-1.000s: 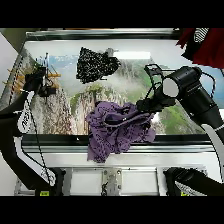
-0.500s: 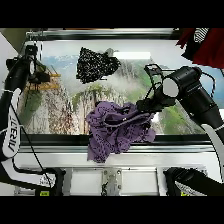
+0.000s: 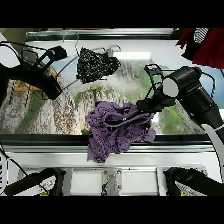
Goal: Fold the clothes and pants, and hang the long-sleeved shirts on hangers.
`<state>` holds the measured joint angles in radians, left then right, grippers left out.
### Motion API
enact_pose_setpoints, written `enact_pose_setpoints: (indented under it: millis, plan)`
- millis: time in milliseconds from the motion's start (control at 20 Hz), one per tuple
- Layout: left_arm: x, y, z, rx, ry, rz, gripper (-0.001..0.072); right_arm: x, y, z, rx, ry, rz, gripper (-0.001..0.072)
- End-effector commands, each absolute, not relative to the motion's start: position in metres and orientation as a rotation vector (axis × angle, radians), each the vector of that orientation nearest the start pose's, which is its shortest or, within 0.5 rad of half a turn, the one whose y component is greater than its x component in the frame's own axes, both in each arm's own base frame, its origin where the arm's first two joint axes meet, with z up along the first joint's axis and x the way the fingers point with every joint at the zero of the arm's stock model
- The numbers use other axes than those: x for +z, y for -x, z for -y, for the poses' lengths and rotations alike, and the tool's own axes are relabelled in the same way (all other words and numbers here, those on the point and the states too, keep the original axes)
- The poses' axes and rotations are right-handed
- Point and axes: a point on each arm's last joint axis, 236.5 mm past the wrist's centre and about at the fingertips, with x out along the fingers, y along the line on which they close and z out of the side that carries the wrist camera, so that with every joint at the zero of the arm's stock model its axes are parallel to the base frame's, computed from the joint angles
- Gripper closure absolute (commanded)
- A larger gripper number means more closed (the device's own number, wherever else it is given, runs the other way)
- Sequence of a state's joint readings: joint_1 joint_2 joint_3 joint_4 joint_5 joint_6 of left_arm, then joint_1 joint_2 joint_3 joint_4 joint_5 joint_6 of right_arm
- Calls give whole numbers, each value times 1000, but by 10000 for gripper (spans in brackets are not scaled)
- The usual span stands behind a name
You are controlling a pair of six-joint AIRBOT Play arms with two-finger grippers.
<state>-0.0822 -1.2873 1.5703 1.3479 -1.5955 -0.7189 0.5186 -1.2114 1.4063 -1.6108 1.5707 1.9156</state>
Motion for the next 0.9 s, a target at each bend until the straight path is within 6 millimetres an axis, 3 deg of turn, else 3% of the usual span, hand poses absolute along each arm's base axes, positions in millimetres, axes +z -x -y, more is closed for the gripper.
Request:
enact_pose_setpoints:
  millis: [0,150,350,600,750,850]
  plan:
    - [129,-298,90,-1075,-690,-1198,687,94,-298,-159,165,95,-1374,696]
    - [122,-275,90,-1165,-748,-1158,688,94,-298,-160,165,96,-1374,696]
    - [107,-228,87,-1247,-788,-1159,688,94,-298,-160,165,96,-1374,696]
    - [94,-186,85,-1277,-814,-1139,688,94,-298,-159,165,95,-1374,696]
    - [77,-174,84,-1280,-797,-1158,688,94,-298,-159,165,96,-1374,696]
    - [67,-178,85,-1264,-790,-1152,688,94,-298,-159,165,95,-1374,696]
